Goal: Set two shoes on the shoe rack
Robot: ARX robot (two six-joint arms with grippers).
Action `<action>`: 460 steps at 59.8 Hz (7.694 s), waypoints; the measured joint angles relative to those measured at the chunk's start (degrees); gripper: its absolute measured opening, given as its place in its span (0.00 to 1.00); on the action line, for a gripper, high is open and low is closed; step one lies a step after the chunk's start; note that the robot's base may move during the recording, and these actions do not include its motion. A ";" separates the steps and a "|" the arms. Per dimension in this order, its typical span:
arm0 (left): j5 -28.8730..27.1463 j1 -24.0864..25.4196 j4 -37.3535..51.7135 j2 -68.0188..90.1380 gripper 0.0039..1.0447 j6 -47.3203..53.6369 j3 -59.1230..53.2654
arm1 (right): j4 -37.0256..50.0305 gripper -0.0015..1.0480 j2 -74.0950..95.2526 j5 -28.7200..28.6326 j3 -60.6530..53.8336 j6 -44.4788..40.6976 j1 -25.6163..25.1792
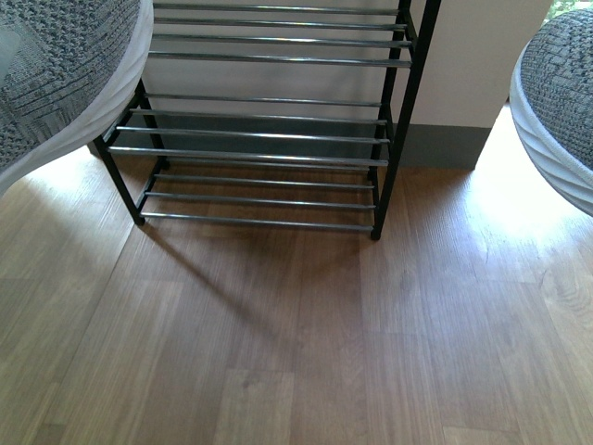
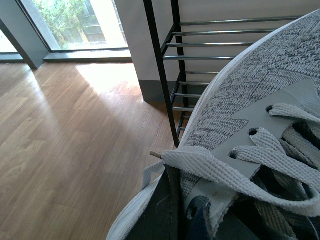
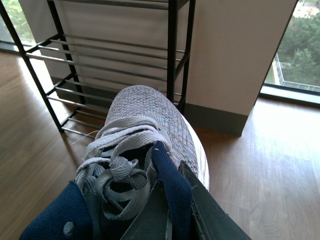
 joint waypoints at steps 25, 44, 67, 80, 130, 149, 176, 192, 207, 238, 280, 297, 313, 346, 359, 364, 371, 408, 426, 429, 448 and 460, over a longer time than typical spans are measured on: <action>-0.02 0.00 0.00 0.02 0.01 0.00 0.00 | -0.04 0.01 0.00 0.35 -0.31 0.00 -0.02; -0.09 0.00 0.00 0.02 0.01 0.02 0.00 | -0.04 0.01 0.00 0.39 -0.31 0.00 -0.02; 0.55 -0.22 0.00 0.02 0.01 0.02 0.02 | -0.04 0.01 -0.02 1.03 -0.28 0.00 -0.09; -0.22 -0.09 0.00 0.02 0.01 0.04 0.02 | -0.04 0.01 0.00 0.59 -0.28 0.00 -0.09; -0.13 0.04 0.00 0.02 0.01 0.13 0.00 | 13.31 0.01 74.58 14.36 43.95 19.06 13.05; -0.17 0.04 0.00 0.02 0.01 0.13 0.00 | 8.79 0.01 90.29 20.41 60.57 30.82 10.56; -0.09 0.04 0.00 0.02 0.01 0.13 0.00 | 8.70 0.01 91.01 25.81 56.48 43.54 2.51; -0.17 0.04 0.00 0.02 0.01 0.13 0.00 | 10.14 0.02 91.01 24.50 56.15 43.30 4.09; -0.17 0.04 0.00 0.02 0.01 0.13 0.00 | 4.59 0.41 82.77 19.45 53.81 43.17 3.63; -0.07 0.04 0.00 0.02 0.01 0.13 0.00 | 45.09 0.30 58.16 14.69 19.82 7.65 -0.04; -0.22 0.04 0.00 0.02 0.01 0.13 0.00 | 48.28 0.02 35.04 14.78 -6.29 4.31 -0.09; -0.20 0.04 0.00 0.02 0.01 0.13 0.00 | 41.83 0.02 23.50 14.78 -11.56 4.28 -0.09; -0.17 0.04 0.00 0.02 0.01 0.13 0.00 | 35.12 0.02 12.46 14.78 -14.86 4.26 -0.09; -0.20 0.04 0.00 0.02 0.01 0.13 0.00 | 18.47 0.02 -5.11 14.78 -14.91 4.26 -0.09; -0.20 0.04 0.00 0.02 0.01 0.13 0.00 | 14.03 0.02 -9.53 14.78 -14.91 4.26 -0.09; -0.20 0.04 0.00 0.02 0.01 0.13 0.00 | 12.50 0.02 -11.10 14.78 -14.91 4.26 -0.09; -0.20 0.04 0.00 0.02 0.01 0.13 0.00 | 10.86 0.02 -12.70 14.78 -14.91 4.26 -0.09; -0.20 0.04 0.00 0.00 0.01 0.13 0.00 | 0.33 0.42 -22.93 14.67 -14.91 4.15 -0.09; -0.22 0.13 0.00 0.00 0.01 0.15 0.00 | 0.28 0.93 -22.93 14.86 -14.88 4.15 -0.04; 2.19 0.00 2.19 2.27 0.01 -4.98 0.55 | 0.17 0.91 -22.93 15.26 -14.91 4.17 -0.04; 16.81 0.33 -2.34 32.06 0.01 -34.16 25.40 | 0.22 0.91 -23.04 14.93 -14.91 4.15 -0.04; 20.92 1.60 -8.57 46.29 0.01 -40.74 40.92 | 0.22 0.91 -23.04 14.93 -14.91 4.15 -0.04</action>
